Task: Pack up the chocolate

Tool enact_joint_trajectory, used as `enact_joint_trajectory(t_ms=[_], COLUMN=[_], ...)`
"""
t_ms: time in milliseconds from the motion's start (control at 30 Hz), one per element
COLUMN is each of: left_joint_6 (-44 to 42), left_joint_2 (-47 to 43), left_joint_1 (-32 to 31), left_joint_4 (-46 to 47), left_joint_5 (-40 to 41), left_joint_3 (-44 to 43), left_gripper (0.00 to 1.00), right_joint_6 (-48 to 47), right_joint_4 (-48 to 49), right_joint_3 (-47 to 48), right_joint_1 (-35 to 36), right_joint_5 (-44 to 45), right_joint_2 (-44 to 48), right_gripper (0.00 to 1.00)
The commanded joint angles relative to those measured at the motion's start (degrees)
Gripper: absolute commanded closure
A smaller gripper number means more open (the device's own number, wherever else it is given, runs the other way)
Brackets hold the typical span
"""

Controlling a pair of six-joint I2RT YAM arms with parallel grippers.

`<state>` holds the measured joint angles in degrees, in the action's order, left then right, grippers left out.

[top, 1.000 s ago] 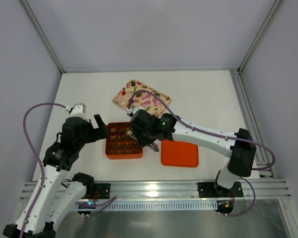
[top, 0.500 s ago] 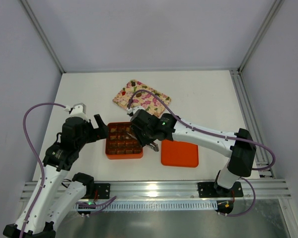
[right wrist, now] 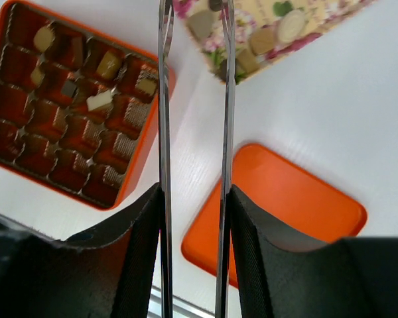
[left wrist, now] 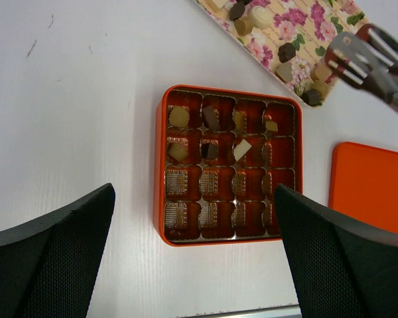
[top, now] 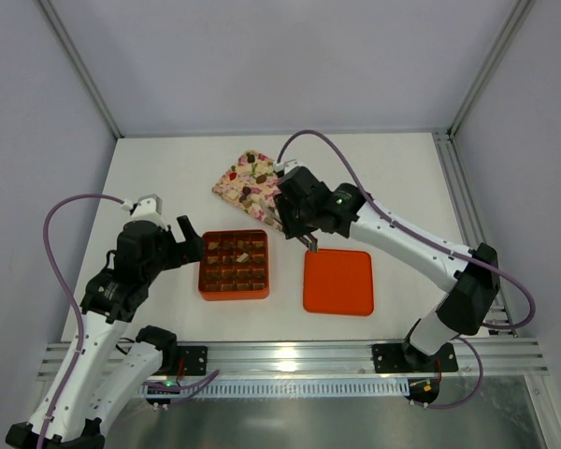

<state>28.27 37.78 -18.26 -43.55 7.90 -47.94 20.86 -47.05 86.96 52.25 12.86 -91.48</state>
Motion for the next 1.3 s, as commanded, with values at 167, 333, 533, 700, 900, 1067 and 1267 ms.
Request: enact_joint_trajectory(t_ms=[167, 333, 533, 700, 900, 1067, 1267], left_joint_6=[0.2, 0.2, 0.2, 0.1, 0.0, 0.0, -0.1], left_joint_2=[0.3, 0.3, 0.3, 0.5, 0.5, 0.5, 0.5], left_joint_1=[-0.1, -0.1, -0.1, -0.2, -0.1, -0.1, -0.2], left_joint_4=[0.8, 0.9, 0.8, 0.9, 0.9, 1.0, 1.0], left_joint_5=[-0.3, -0.3, -0.1, -0.2, -0.3, -0.5, -0.7], left_joint_3=[-0.7, -0.7, -0.7, -0.7, -0.7, -0.7, -0.7], left_gripper=[0.00, 0.00, 0.00, 0.00, 0.00, 0.00, 0.00], right_joint_6=[-2.7, -3.5, -4.1, -3.3, -1.2, 0.2, 0.3], right_joint_4=[2.7, 4.2, 5.0, 4.2, 2.7, 2.5, 2.7], right_joint_3=[-0.5, -0.4, 7.1, 14.3, 22.4, 24.4, 23.4], right_joint_1=[-10.3, -13.7, -18.1, -19.6, -20.3, -20.3, -20.3], right_joint_5=[-1.4, -2.9, -4.9, -3.5, -3.4, -2.3, -0.2], right_joint_2=[2.6, -0.8, -8.5, -18.1, -26.3, -28.7, -28.9], right_gripper=[0.55, 0.55, 0.55, 0.55, 0.55, 0.55, 0.55])
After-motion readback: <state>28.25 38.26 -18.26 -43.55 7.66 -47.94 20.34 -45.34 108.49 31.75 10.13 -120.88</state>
